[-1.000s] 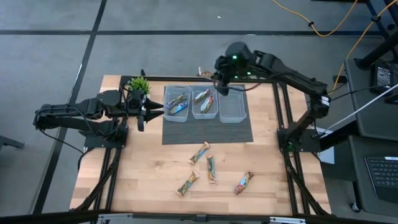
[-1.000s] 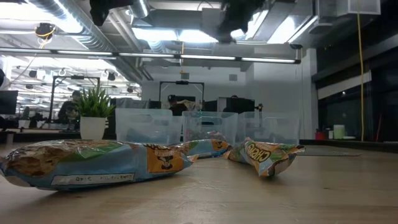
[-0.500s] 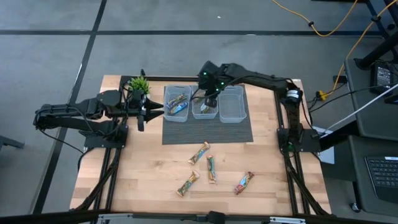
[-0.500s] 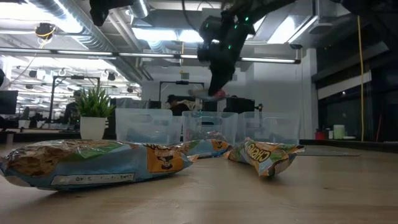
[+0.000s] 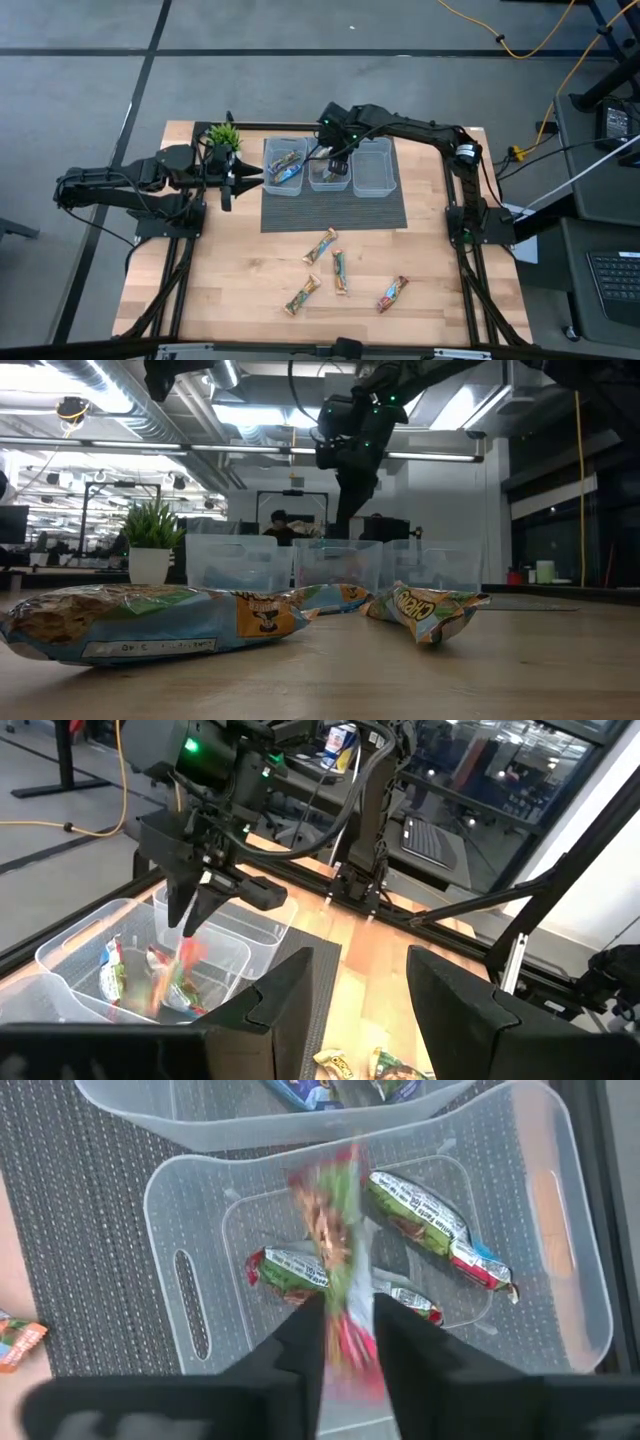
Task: Pick and place Granola Bars by type
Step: Put the red granola bar into the middle transparent bin
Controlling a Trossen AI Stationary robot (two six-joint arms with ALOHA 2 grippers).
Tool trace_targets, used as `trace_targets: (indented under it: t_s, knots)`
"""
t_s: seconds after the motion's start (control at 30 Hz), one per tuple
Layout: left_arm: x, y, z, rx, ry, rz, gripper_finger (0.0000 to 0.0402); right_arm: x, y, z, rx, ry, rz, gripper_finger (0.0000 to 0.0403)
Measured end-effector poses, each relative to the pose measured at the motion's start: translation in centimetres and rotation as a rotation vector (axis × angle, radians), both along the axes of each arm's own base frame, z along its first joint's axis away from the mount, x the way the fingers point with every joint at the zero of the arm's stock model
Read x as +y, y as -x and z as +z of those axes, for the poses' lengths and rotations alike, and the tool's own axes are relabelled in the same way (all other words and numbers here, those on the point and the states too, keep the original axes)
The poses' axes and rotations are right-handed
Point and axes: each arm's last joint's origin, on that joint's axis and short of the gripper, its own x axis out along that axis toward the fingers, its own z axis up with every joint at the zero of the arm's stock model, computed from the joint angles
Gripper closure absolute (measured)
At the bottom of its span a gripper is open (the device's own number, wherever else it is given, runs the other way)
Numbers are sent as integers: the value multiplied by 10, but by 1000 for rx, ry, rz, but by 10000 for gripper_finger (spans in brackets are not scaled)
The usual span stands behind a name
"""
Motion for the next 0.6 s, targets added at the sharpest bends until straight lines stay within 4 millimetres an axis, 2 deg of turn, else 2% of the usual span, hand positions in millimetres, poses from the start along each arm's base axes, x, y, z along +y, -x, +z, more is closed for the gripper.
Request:
trace_targets:
  t_s: [0.13,0.3,0.43,0.6]
  knots:
    - [0,0,0,0,0,0,247,0,1,4,9,-12,-18,248]
    - [0,0,0,0,0,-4,247,5,7,32,20,-87,-65,211]
    - [-1,0,-1,7,3,-17,247,19,21,78,-59,-148,-59,213]
    - [-2,1,-5,53,18,-77,247,64,62,146,-196,-148,11,229]
